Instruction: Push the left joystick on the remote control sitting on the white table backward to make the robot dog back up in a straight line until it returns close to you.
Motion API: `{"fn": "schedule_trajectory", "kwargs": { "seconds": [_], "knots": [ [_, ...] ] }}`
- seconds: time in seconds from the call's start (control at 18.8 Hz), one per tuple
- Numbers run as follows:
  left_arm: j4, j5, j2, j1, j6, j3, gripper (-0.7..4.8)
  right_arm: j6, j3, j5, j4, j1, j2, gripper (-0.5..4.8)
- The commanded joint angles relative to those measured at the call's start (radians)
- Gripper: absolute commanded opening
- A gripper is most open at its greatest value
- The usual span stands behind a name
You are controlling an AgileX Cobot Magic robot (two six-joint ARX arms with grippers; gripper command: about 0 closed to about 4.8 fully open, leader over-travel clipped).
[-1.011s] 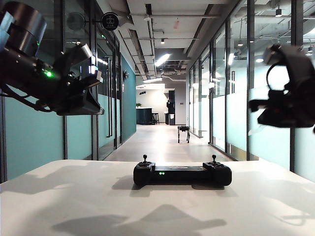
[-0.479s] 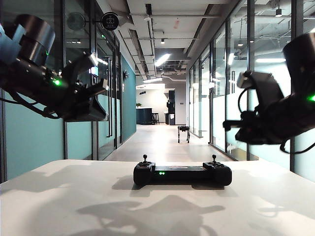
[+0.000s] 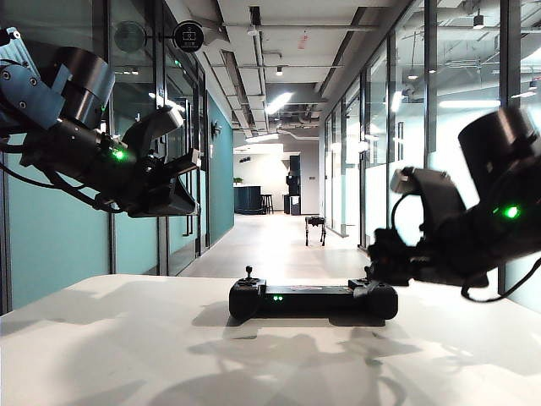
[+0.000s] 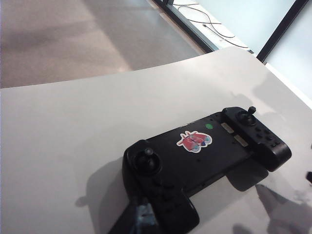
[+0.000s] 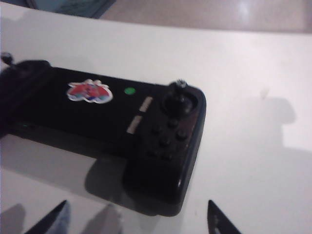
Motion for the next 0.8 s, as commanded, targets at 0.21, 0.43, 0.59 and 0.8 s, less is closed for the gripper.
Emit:
{"fn": "schedule_trajectory", "kwargs": {
  "seconds": [0.21, 0.43, 0.59, 0.8],
  "knots": [
    [0.01, 0.008, 0.0, -0.002, 0.001, 0.005, -0.05, 0.027, 0.064, 0.003, 0.01, 0.0, 0.076, 3.38],
    [0.01, 0.025, 0.0, -0.002, 0.001, 0.005, -0.05, 0.027, 0.12, 0.01, 0.008, 0.0, 0.129, 3.38],
    [0.01, 0.025, 0.0, -0.002, 0.001, 0.005, -0.05, 0.027, 0.151, 0.01, -0.015, -0.002, 0.145, 3.38],
    [0.01, 0.025, 0.0, -0.002, 0.001, 0.005, -0.05, 0.027, 0.206, 0.009, -0.049, -0.002, 0.186, 3.38]
  ]
}}
